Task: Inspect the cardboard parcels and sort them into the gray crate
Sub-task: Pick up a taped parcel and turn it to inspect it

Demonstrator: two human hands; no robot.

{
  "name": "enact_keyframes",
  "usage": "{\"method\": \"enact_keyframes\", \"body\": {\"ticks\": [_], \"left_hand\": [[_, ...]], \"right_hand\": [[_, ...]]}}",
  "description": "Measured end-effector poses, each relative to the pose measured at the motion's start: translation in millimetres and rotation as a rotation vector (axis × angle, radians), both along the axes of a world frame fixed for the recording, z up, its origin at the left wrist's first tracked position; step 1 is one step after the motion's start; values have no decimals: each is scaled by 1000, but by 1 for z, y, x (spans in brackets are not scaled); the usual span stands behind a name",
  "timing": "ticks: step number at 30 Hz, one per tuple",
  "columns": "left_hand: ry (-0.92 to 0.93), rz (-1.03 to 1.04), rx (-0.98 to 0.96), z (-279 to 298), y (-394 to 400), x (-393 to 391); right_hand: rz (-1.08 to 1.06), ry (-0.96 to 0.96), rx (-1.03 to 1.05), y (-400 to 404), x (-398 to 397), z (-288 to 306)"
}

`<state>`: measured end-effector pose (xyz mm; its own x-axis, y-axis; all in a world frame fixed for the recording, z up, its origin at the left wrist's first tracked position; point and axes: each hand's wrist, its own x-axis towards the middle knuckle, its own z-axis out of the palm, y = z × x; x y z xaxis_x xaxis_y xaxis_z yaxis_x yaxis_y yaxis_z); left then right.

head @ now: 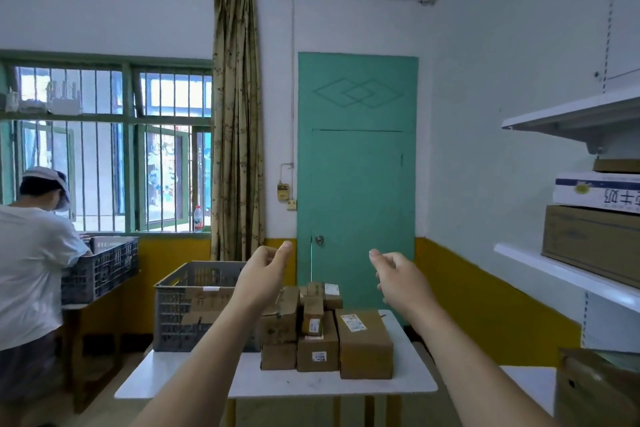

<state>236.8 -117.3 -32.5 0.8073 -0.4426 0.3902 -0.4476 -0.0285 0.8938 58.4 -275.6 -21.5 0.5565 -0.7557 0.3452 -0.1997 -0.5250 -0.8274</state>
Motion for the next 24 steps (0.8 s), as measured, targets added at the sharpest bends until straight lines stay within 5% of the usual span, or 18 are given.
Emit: {"method": "enact_keyframes", "body": {"ticks": [24], "left_hand": [[27, -10, 62, -62, -208, 134]], "right_hand": [[-42, 84, 26, -208, 142, -61]]}}
